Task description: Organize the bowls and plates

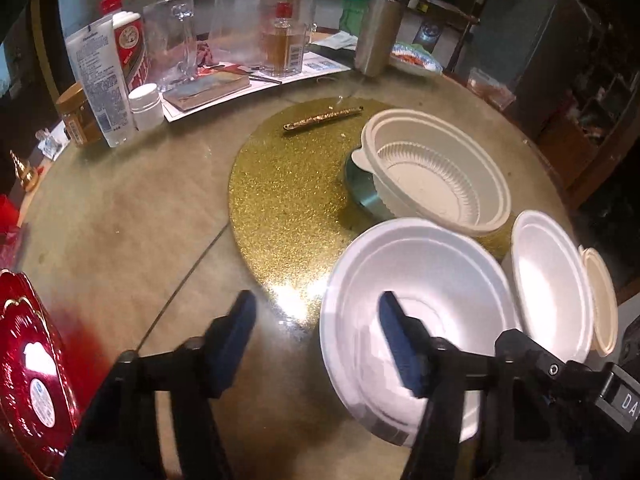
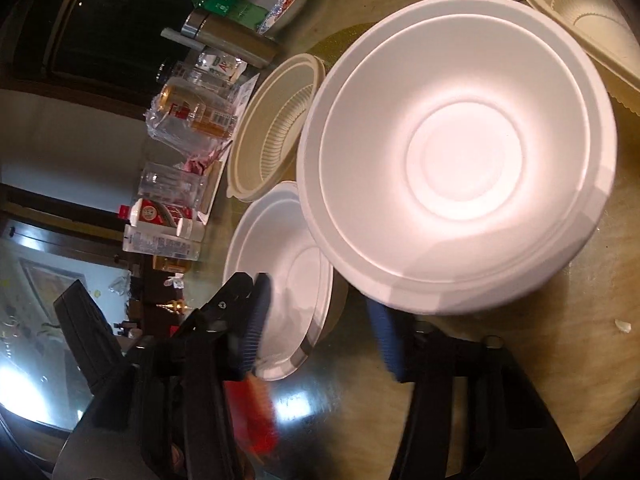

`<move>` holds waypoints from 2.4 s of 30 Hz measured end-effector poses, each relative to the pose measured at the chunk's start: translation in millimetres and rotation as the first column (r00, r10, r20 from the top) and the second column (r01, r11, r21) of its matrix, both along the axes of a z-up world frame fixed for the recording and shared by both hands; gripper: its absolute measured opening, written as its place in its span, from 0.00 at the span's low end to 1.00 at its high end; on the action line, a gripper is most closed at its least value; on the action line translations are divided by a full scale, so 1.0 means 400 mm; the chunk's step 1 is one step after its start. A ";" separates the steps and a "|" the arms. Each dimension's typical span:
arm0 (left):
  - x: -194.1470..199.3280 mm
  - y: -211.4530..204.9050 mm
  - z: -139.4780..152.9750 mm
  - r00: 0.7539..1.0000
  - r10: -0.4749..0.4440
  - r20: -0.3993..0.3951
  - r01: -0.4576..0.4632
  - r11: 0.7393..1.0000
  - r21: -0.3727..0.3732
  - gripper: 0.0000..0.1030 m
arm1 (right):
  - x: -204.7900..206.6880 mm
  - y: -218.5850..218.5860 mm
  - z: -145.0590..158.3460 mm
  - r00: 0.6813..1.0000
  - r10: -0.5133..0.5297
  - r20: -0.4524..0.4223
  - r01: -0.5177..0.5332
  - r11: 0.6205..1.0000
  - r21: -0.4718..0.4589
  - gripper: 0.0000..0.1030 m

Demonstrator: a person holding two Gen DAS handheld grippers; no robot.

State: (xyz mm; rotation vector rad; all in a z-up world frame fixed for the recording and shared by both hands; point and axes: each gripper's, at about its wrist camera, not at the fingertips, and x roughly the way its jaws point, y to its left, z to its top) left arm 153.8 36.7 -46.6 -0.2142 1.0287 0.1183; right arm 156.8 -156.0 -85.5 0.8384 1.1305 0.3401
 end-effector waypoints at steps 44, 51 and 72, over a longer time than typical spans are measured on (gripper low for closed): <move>-0.174 -0.013 0.077 0.994 -0.057 0.091 0.046 0.992 0.116 0.14 | -0.136 0.043 0.089 0.990 0.082 0.116 -0.077 0.996 -0.042 0.09; -0.220 0.014 0.105 0.991 -0.026 0.128 0.010 0.992 0.126 0.14 | -0.161 0.070 0.117 0.982 0.114 0.150 -0.109 0.993 -0.042 0.09; -0.427 0.314 0.204 0.937 0.229 0.263 -0.260 0.962 0.089 0.15 | -0.222 0.398 0.244 0.877 0.384 0.289 -0.381 0.922 -0.068 0.10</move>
